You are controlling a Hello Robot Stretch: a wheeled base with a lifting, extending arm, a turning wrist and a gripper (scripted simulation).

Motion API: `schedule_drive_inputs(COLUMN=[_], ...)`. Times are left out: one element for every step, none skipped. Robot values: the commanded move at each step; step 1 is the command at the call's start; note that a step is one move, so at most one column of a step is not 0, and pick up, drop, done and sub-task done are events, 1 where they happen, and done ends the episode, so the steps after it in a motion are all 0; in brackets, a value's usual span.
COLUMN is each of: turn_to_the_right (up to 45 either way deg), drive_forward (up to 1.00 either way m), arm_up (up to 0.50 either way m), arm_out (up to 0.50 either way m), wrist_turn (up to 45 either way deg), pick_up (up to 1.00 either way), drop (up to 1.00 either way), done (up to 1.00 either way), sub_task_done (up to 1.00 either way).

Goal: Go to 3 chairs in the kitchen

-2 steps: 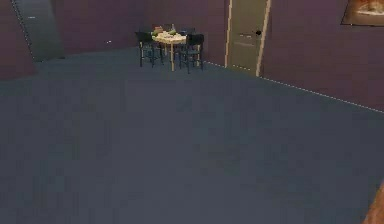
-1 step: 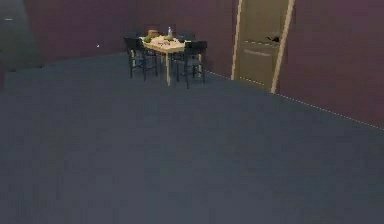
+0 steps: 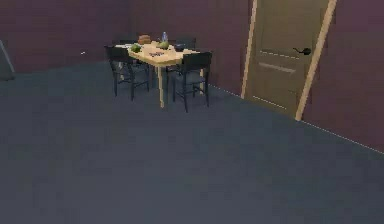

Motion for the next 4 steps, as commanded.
schedule_drive_inputs(turn_to_the_right=[0.0,0.0,0.0,-45.0], drive_forward=[1.0,0.9,0.0,0.0], arm_up=[0.0,0.0,0.0,0.0], arm_out=[0.0,0.0,0.0,0.0], wrist_turn=[0.0,0.0,0.0,0.0], pick_up=[0.0,0.0,0.0,0.0], drop=[0.0,0.0,0.0,0.0], done=[0.0,0.0,0.0,0.0], sub_task_done=[0.0,0.0,1.0,0.0])
